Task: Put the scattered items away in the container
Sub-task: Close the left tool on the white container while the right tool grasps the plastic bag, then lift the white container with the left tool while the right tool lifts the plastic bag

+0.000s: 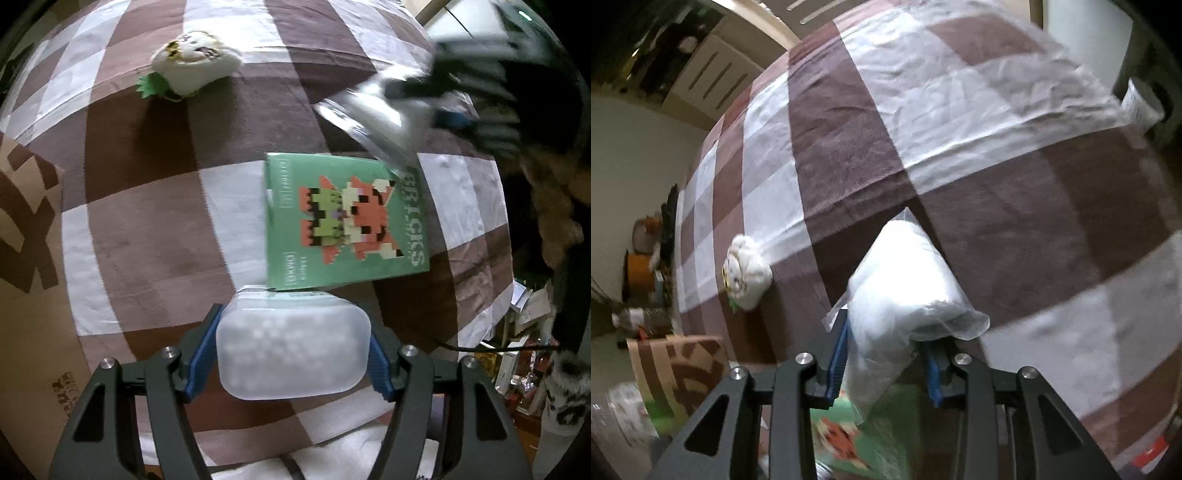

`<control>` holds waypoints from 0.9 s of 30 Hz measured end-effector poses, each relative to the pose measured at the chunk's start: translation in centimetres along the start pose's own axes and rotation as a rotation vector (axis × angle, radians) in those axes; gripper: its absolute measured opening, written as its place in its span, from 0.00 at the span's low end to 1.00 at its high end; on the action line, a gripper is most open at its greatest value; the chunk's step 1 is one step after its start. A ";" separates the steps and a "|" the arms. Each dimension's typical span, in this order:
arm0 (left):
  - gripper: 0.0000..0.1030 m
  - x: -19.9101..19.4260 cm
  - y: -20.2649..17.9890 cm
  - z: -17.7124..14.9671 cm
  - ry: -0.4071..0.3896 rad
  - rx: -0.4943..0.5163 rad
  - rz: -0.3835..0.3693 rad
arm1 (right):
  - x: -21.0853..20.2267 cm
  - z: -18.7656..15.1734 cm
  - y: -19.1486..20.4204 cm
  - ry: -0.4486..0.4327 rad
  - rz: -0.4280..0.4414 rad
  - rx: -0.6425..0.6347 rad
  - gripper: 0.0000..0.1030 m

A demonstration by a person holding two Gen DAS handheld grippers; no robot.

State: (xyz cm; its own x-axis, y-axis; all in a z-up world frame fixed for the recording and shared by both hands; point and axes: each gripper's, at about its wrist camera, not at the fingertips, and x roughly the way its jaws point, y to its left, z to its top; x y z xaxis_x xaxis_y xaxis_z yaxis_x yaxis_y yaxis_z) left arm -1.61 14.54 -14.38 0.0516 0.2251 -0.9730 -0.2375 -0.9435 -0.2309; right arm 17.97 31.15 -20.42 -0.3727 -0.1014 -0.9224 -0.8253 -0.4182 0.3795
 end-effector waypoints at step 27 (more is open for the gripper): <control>0.65 -9.5 1.4 -3.4 -0.116 -0.023 0.033 | -11.8 -12.2 3.5 -0.065 -0.095 -0.217 0.34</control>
State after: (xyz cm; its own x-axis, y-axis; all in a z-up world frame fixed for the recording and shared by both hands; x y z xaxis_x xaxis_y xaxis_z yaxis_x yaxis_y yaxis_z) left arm 0.83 10.23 -5.52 -0.0687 0.2195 -0.9732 -0.2153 -0.9558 -0.2004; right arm 24.67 19.84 -9.07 -0.3303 0.0033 -0.9439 -0.7503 -0.6076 0.2604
